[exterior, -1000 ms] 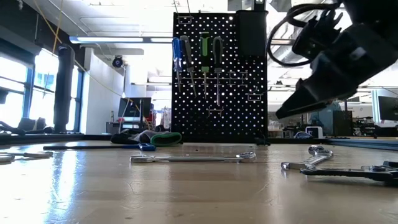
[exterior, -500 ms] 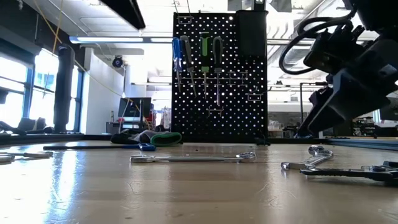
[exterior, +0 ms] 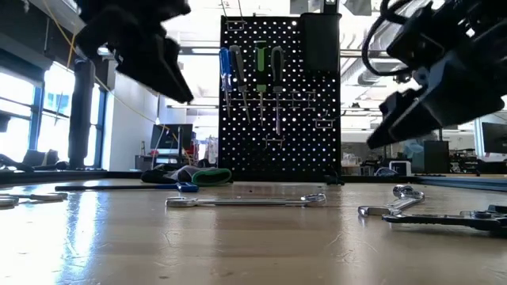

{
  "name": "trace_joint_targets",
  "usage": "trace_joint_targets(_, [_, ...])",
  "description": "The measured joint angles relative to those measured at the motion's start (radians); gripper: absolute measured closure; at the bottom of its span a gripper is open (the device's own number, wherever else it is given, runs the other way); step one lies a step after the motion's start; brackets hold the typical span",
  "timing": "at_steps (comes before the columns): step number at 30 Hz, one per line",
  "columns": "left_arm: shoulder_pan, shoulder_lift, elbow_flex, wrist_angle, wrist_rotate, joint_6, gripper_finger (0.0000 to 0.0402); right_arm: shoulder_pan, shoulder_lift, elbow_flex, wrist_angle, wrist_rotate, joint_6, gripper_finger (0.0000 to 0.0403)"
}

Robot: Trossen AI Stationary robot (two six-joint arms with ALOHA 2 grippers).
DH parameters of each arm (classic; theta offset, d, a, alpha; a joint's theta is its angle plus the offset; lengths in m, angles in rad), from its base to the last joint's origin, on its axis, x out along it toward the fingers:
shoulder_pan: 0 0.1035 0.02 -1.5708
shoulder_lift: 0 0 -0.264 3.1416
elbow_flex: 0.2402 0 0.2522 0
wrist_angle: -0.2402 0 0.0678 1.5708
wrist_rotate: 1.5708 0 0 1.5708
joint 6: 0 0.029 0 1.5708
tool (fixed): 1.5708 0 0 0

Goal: Hang tools onto peg board
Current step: Hang the silver wrench on the pegboard

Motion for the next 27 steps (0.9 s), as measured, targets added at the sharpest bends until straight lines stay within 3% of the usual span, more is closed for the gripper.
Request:
trace_joint_targets(9, [0.001, 0.028, -0.225, 0.436, 0.215, -0.052, 0.0257, -0.003, 0.127, 0.015, 0.206, -0.008, -0.069, 0.0288])
trace_joint_targets(14, [-0.002, 0.087, -0.266, 0.527, 0.305, -0.102, 0.0257, -0.003, 0.254, 0.119, 0.214, -0.034, -0.155, 0.0322])
trace_joint_targets(21, [-0.036, 0.180, -0.267, 0.613, 0.338, -0.113, 0.0257, -0.034, 0.377, 0.250, 0.117, -0.038, -0.203, 0.0344])
trace_joint_targets(27, [-0.061, 0.237, -0.266, 0.685, 0.302, -0.104, 0.0257, -0.060, 0.386, 0.263, 0.101, -0.050, -0.206, 0.0383])
